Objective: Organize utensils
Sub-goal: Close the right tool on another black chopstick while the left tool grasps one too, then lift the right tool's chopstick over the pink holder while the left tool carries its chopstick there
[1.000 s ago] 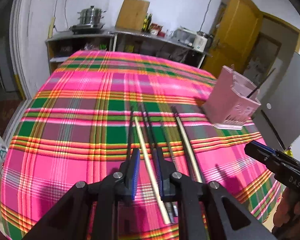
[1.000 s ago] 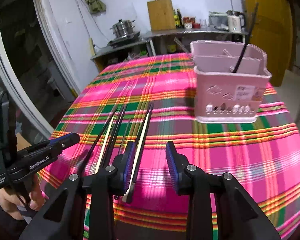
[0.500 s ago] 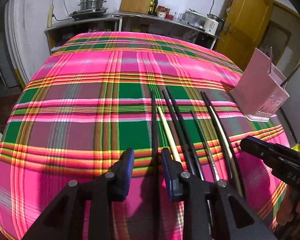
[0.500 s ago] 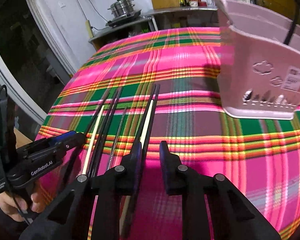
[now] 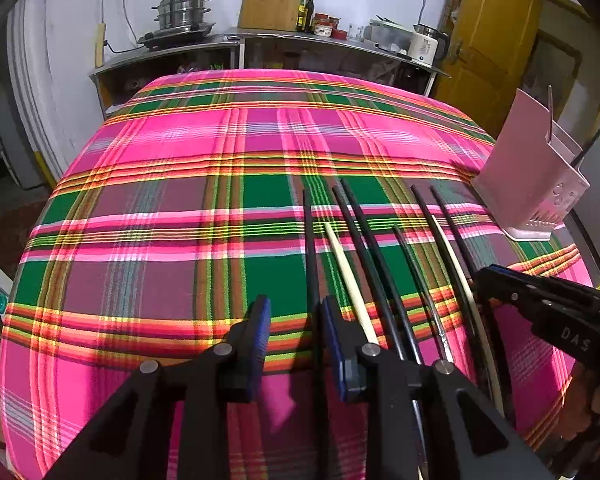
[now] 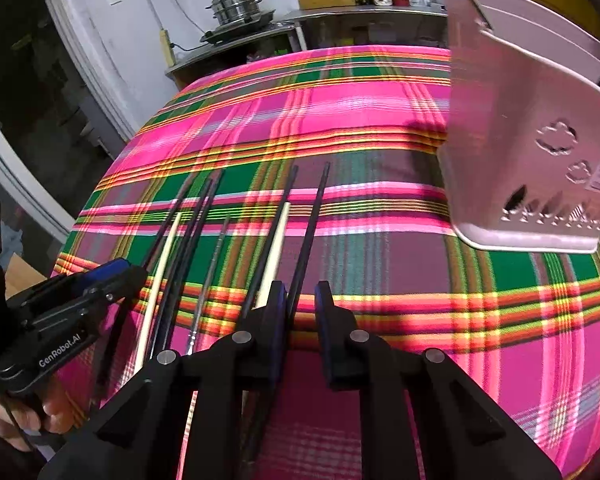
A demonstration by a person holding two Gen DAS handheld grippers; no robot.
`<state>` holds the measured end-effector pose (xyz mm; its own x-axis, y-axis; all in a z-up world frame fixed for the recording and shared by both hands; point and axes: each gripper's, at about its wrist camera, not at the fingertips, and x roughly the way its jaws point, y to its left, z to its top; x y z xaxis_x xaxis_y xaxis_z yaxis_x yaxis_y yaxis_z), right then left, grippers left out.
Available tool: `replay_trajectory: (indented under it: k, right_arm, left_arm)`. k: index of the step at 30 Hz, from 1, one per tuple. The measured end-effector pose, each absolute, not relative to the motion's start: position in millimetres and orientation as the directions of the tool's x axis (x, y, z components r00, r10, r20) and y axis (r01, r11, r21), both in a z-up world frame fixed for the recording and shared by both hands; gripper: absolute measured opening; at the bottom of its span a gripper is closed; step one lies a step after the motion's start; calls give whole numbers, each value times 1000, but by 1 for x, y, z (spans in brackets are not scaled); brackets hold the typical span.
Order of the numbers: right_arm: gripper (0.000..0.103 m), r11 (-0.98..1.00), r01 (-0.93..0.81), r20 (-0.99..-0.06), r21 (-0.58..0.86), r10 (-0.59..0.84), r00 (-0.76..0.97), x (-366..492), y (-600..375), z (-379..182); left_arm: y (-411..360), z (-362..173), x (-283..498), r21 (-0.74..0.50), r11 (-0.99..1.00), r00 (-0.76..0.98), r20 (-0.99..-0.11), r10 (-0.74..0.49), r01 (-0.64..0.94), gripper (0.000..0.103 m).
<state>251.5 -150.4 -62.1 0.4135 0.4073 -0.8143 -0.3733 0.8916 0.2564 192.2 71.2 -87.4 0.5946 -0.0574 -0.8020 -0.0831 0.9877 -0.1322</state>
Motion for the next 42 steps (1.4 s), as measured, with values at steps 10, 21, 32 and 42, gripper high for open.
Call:
replay_trajectory:
  k: [10, 21, 32, 42]
  right_arm:
    - [15, 907, -356, -839, 227, 367, 401, 277, -136, -61]
    - [8, 914, -340, -843, 222, 355, 404, 293, -132, -61]
    - [6, 896, -365, -795, 255, 408, 448, 273, -148, -23]
    - [6, 883, -377, -722, 278, 451, 524, 244, -176, 31]
  left_arm:
    - [72, -86, 217, -105, 992, 550, -834, -49, -70, 27]
    - [64, -86, 236, -18, 1000, 547, -837, -3, -23, 6]
    - [77, -51, 215, -107, 994, 600, -797, -69, -27, 5]
    - [78, 20, 180, -149, 989, 694, -711, -113, 9, 5]
